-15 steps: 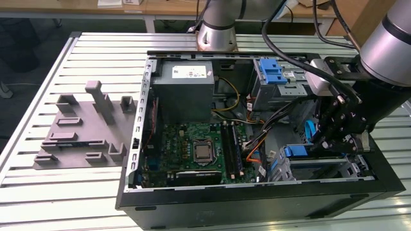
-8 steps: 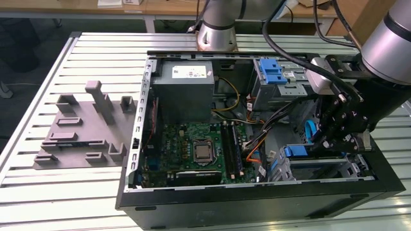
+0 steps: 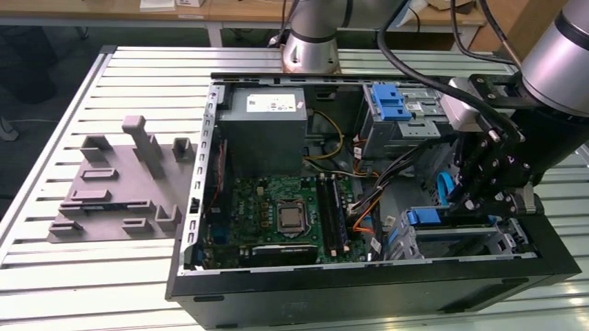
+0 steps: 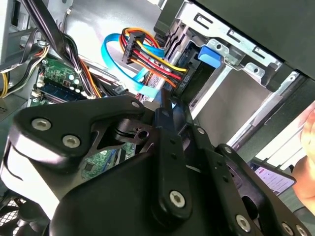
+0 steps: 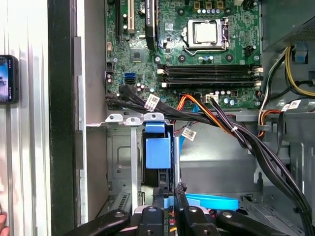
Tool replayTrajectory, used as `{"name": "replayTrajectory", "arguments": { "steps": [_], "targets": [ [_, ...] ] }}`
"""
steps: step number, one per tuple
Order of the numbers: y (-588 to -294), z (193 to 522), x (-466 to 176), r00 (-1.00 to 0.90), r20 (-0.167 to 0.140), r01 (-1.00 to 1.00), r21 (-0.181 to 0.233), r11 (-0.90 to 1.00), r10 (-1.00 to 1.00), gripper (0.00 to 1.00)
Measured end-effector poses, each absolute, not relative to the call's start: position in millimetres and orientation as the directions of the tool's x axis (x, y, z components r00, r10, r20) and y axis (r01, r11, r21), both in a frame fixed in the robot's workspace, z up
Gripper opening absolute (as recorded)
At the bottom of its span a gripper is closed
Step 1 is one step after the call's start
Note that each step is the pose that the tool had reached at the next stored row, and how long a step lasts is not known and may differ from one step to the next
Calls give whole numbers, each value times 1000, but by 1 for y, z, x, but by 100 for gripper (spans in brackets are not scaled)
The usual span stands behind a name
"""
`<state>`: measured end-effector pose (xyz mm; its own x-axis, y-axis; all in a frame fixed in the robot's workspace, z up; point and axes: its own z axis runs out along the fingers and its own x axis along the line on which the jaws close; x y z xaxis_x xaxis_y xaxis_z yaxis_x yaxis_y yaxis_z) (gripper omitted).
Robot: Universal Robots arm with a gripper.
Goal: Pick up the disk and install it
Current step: 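Insert the second disk wire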
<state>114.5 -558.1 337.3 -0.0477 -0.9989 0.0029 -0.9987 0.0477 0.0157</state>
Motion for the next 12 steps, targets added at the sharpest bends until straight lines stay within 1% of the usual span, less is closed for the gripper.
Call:
{"name": "replayTrajectory", "arguments": {
  "steps": [9, 10, 11, 12],
  "targets": [
    [-558, 342, 114, -48, 3, -999, 17, 48, -999, 23],
    [-558, 342, 114, -48, 3, -999, 17, 48, -999, 22],
    [-558, 342, 115, -48, 3, -999, 17, 48, -999, 16],
    [-558, 342, 115, -48, 3, -999, 17, 48, -999, 16]
  ]
}}
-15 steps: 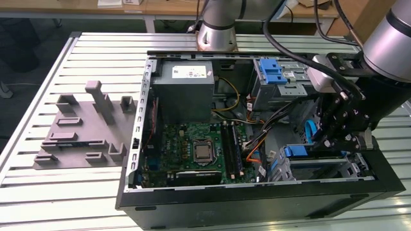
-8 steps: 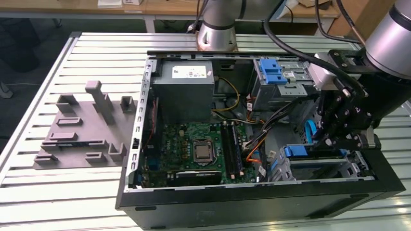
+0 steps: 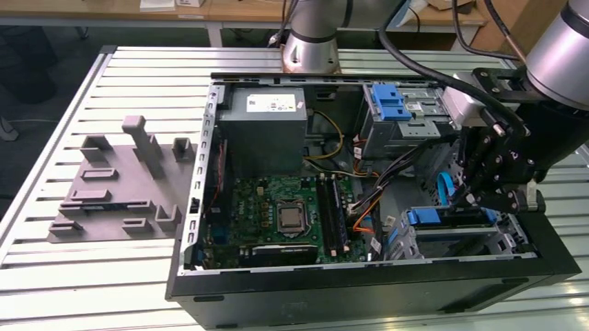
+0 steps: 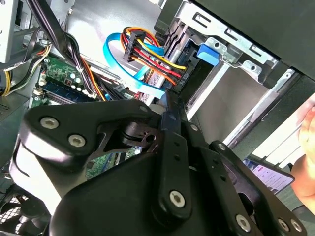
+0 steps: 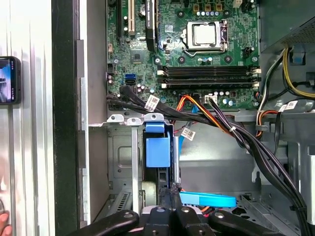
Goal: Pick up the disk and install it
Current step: 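Insert the second disk wire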
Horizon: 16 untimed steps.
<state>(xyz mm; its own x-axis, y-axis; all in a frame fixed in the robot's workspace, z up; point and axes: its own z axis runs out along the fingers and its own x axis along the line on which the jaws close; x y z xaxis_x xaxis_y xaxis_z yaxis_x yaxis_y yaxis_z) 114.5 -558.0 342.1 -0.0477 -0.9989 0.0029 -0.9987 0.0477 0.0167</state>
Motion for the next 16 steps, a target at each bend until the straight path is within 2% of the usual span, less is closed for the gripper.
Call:
{"name": "replayTrajectory", "arguments": {
  "steps": [1, 16],
  "targets": [
    [-558, 342, 115, -48, 3, -999, 17, 48, -999, 11],
    [-558, 334, 116, -48, 0, -999, 17, 48, -999, 11]
  ]
}}
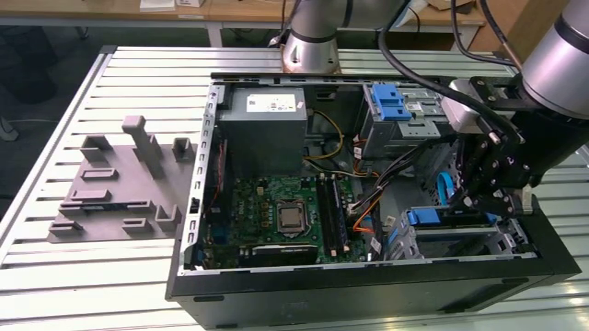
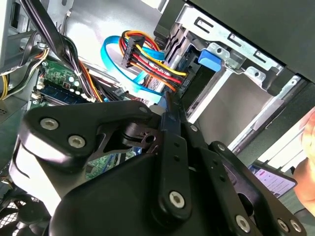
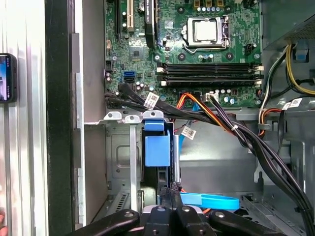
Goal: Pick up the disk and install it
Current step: 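Insert the second disk wire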
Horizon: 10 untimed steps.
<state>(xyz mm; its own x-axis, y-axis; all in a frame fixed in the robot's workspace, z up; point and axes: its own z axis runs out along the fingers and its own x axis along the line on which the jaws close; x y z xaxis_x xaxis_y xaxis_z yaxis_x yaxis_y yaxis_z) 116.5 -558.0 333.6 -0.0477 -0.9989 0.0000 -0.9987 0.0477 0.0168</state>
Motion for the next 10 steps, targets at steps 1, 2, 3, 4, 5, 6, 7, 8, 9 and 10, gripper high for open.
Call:
{"name": "replayTrajectory", "arguments": {
  "steps": [1, 2, 3, 4, 5, 6, 7, 8, 9, 10],
  "targets": [
    [-558, 335, 117, -48, 0, -999, 17, 48, -999, 11],
    [-558, 336, 117, -48, 0, -999, 17, 48, -999, 11],
    [-558, 338, 116, -48, 1, -999, 18, 48, -999, 11],
    [-558, 340, 116, -48, 1, -999, 18, 48, -999, 11],
    [-558, 341, 116, -48, 1, -999, 19, 48, -999, 11],
    [-558, 342, 116, -48, 1, -999, 19, 48, -999, 11],
    [-558, 343, 116, -48, 1, -999, 20, 48, -999, 11],
    [-558, 343, 117, -48, 1, -999, 20, 48, -999, 11],
    [-558, 343, 116, -48, 1, -999, 20, 48, -999, 11],
    [-558, 343, 116, -48, 1, -999, 20, 48, -999, 11]
  ]
}}
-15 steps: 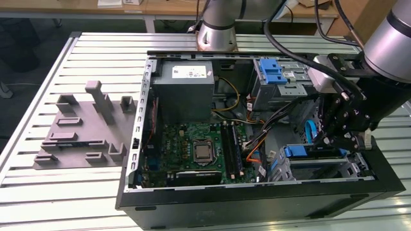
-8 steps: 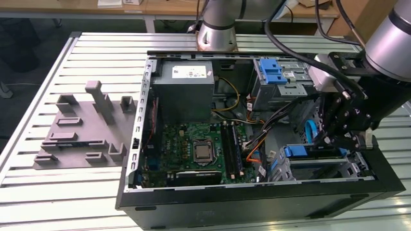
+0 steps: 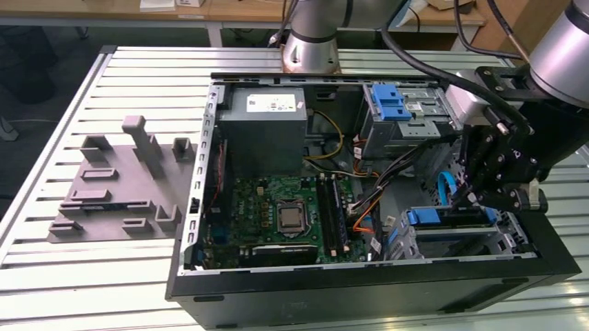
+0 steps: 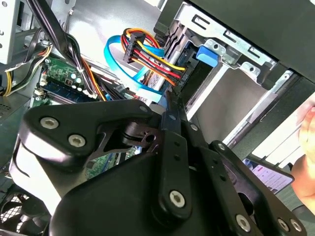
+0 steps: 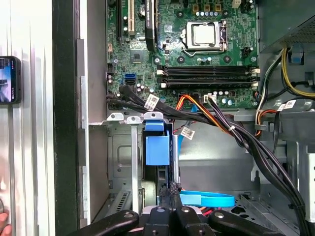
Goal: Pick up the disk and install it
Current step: 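Insert the second disk wire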
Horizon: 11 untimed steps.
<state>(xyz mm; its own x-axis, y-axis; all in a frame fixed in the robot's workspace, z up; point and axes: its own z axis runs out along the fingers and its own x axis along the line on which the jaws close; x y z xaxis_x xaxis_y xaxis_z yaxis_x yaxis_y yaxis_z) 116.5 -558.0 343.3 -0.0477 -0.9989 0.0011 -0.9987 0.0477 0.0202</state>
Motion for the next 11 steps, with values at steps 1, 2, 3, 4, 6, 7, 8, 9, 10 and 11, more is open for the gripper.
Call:
{"name": "replayTrajectory", "arguments": {
  "steps": [1, 2, 3, 4, 6, 7, 8, 9, 10, 11],
  "targets": [
    [-558, 343, 116, -48, 0, -999, 20, 48, -999, 11],
    [-558, 343, 117, -48, -1, -999, 20, 48, -999, 11],
    [-558, 343, 117, -48, -3, -999, 20, 48, -999, 11],
    [-558, 342, 116, -48, -5, -999, 21, 48, -999, 11],
    [-558, 341, 116, -48, -8, -999, 21, 48, -999, 11],
    [-558, 341, 117, -48, -9, -999, 21, 47, -999, 11],
    [-558, 340, 116, -48, -10, -999, 21, 48, -999, 11],
    [-558, 340, 116, -48, -12, -999, 21, 47, -999, 11],
    [-558, 340, 116, -48, -12, -999, 21, 47, -999, 11],
    [-558, 339, 116, -48, -13, -999, 21, 47, -999, 11]
  ]
}}
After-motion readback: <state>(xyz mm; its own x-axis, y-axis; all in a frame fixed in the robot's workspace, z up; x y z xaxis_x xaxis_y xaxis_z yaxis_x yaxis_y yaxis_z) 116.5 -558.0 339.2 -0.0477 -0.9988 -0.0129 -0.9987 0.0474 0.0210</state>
